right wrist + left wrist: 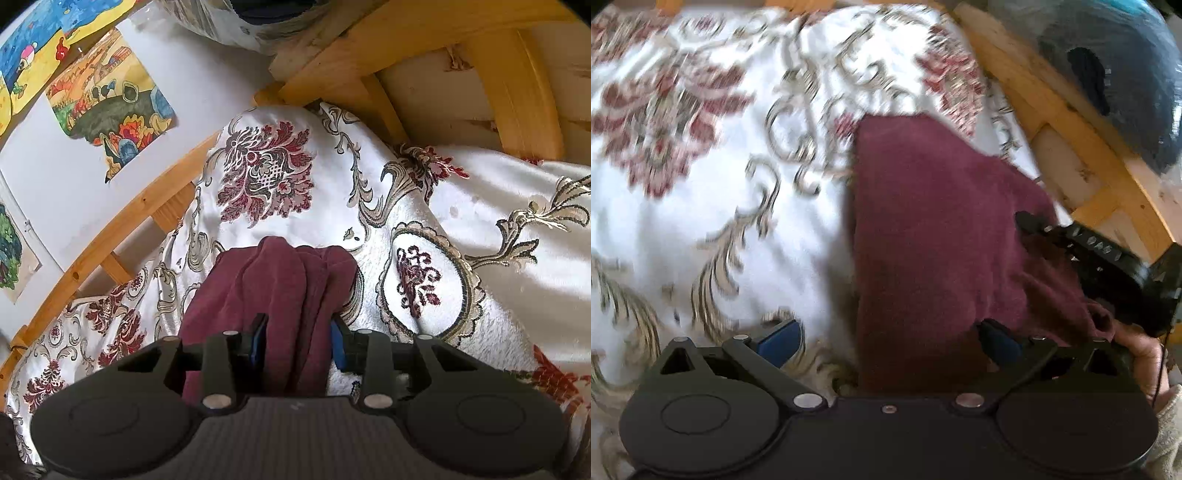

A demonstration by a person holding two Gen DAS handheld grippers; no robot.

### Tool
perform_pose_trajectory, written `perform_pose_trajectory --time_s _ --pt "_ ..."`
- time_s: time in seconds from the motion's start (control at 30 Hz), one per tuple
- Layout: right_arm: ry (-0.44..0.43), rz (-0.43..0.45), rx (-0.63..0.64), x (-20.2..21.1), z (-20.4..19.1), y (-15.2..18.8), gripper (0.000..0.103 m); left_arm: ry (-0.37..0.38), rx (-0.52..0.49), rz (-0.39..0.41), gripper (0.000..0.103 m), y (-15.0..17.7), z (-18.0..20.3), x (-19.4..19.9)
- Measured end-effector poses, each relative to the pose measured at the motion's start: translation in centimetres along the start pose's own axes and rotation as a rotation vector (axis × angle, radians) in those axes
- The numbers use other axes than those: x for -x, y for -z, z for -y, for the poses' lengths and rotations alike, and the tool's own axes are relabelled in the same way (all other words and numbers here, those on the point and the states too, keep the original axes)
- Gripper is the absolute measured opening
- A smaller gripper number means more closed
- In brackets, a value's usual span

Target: Fold small clothes

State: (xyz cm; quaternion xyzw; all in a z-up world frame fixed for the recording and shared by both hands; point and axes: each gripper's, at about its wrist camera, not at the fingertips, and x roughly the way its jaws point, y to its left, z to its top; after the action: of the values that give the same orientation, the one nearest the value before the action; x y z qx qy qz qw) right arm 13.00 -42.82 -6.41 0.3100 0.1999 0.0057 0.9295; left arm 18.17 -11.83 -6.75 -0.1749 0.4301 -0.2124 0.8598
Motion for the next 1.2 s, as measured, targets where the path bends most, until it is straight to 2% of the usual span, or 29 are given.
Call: perform_pose_trajectory --time_s 0.1,0.2,0.33,0.4,0.7,0.8,0.93,0.97,1.03,1.1,1.2 --pt "0.006 0.002 0.003 -0.1 0.0 0.0 0.039 0.049 -0.044 0.033 0.102 -1.5 0.2 0.6" --pt "0.007 0.003 0.005 -0.1 -0.1 0.0 0.04 0.098 -0.003 0.025 0.102 -2.8 -0.4 0.0" --pt "0.011 0.009 0.01 -0.1 -0.1 0.1 0.04 0.092 0.092 -0.034 0.102 -4.0 -1.5 -2.3" --pt "0.012 0.012 0.014 -0.1 -0.2 0.1 0.041 0.112 0.14 -0.071 0.102 -4.1 -2.1 -3.2" --pt "0.018 0.017 0.021 -0.1 -0.2 0.1 0.042 0.135 0.113 -0.098 0.101 -4.3 -1.9 -3.9" --pt "0.024 0.026 0.026 -0.1 -0.4 0.2 0.042 0.155 0.109 -0.114 0.092 -4.5 -1.8 -4.1" --pt "0.042 0.047 0.041 0.1 -1.0 0.4 0.037 0.174 0.09 -0.14 0.07 -4.8 -1.1 -4.5" --pt "0.047 0.06 0.042 0.3 -1.1 0.5 0.035 0.168 0.075 -0.137 0.068 -4.9 -0.8 -4.4" --pt "0.057 0.085 0.062 0.5 -1.8 0.9 0.031 0.14 0.035 -0.132 0.055 -5.1 0.0 -4.4" --pt "0.078 0.113 0.111 0.7 -2.8 1.3 0.029 0.104 -0.011 -0.117 0.045 -5.2 0.7 -3.9" --pt "0.09 0.161 0.188 1.4 -4.3 1.7 0.027 0.073 -0.093 -0.081 0.038 -5.2 2.2 -3.0"
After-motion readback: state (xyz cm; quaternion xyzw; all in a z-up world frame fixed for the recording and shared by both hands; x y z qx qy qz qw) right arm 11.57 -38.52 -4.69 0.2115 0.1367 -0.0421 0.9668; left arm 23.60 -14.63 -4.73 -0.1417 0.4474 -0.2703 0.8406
